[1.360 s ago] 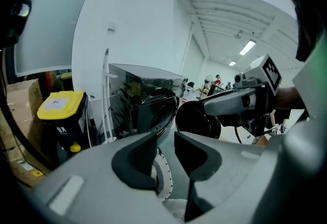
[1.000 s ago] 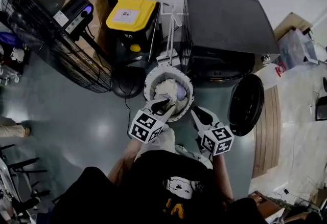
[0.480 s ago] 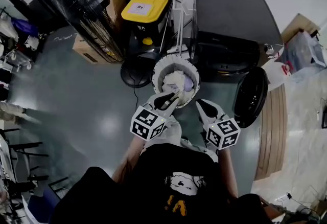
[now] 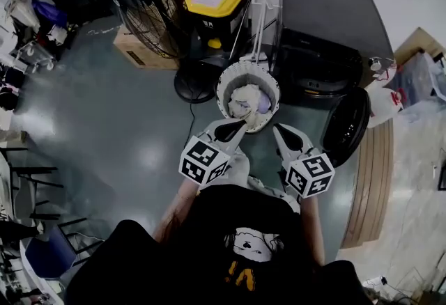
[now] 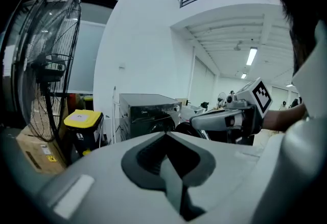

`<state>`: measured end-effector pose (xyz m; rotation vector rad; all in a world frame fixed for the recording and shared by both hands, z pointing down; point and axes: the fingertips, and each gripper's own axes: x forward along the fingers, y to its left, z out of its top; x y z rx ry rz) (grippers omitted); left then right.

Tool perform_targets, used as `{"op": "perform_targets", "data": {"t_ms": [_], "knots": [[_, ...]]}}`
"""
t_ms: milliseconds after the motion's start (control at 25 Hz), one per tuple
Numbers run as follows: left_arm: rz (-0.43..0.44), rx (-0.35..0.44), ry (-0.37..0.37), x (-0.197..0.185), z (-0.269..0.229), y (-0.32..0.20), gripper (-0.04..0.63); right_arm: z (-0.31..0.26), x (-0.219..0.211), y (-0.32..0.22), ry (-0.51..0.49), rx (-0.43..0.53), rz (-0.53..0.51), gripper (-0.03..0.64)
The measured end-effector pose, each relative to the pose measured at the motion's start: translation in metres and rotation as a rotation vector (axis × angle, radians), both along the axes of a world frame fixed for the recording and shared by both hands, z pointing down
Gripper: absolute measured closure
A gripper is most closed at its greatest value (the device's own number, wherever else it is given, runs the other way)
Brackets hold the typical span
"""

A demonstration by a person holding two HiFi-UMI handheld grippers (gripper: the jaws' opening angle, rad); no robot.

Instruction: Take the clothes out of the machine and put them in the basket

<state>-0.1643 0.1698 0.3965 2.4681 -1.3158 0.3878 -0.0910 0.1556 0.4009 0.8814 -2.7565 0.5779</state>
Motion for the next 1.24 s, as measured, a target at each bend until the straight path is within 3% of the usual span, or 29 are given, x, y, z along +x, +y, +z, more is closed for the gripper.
{"op": "perform_targets", "data": {"t_ms": [280, 640, 1240], "knots": [[0.009, 0.005, -0.038, 0.001, -0.007, 0.014, 0.592, -0.015, -0.004, 0.017, -0.027, 0.048, -0.025, 0.595], [0.089, 0.02, -0.069, 0.026, -0.016, 0.01, 0.592, -0.031, 0.014, 0.019, -0.039, 0.103, 0.015, 0.595], [0.208, 0.015, -0.044, 0.052, -0.015, 0.002, 0.592, -0.028, 0.041, 0.006, 0.014, 0.13, 0.106, 0.597]]}}
